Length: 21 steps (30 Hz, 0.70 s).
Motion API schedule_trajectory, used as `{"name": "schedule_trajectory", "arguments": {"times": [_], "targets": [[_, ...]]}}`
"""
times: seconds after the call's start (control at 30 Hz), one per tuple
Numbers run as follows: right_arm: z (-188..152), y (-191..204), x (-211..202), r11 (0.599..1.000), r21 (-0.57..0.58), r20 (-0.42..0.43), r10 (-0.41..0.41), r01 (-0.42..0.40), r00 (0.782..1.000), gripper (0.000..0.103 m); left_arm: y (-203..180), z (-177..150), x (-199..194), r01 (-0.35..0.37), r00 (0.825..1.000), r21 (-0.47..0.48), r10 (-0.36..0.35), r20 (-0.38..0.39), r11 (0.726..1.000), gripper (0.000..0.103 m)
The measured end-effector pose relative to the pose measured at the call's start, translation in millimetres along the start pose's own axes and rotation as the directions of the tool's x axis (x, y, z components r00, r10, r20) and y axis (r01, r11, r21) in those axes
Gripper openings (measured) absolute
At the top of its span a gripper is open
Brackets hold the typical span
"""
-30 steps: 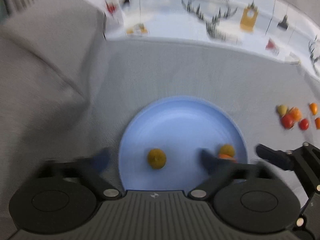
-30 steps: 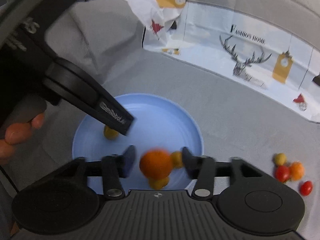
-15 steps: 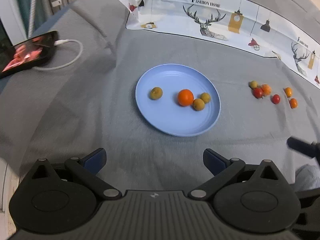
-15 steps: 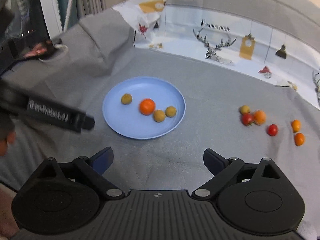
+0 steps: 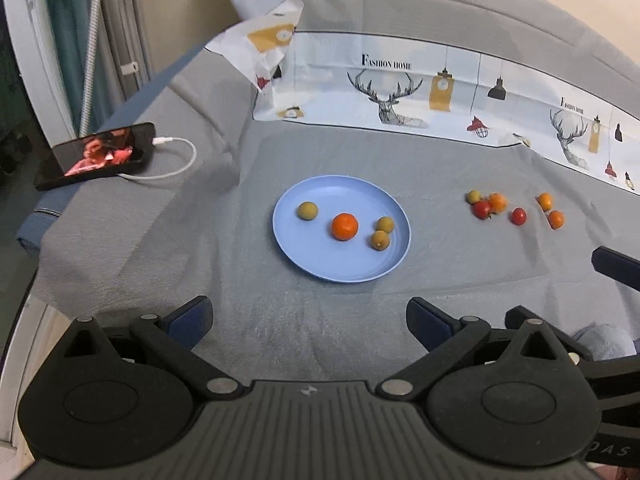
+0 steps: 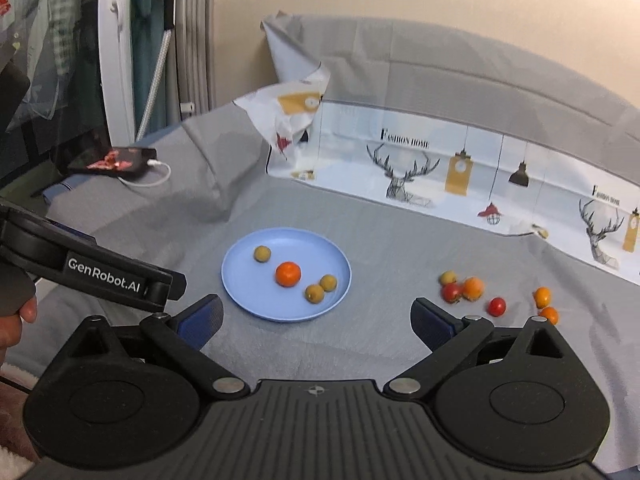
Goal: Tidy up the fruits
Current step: 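Withdraw both open grippers up from the plate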
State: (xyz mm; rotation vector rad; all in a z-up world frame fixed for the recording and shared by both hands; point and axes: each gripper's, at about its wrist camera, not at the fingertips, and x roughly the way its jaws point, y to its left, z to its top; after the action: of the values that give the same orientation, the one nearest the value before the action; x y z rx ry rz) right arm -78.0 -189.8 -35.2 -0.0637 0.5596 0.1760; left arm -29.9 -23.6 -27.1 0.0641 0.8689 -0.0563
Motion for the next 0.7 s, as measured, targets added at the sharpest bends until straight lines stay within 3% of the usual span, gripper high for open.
{"name": "schedule_trajectory", "arguments": {"times": [0.33,0.7], "targets": [[-4,1,-37,1.000,0.004,0.092,-0.012,0.011,0.996,0.100,-7,-9,-33,-0.031,0.998,0.018,0.030,0.051,0.999,0.103],[-7,4,-52,1.000,-0.004,0.121,-0.011,0.012,0.993,0.100,-9,-14,-46,-0.036,0.996,0.018,0.034,0.078,0.999,0.103]]}}
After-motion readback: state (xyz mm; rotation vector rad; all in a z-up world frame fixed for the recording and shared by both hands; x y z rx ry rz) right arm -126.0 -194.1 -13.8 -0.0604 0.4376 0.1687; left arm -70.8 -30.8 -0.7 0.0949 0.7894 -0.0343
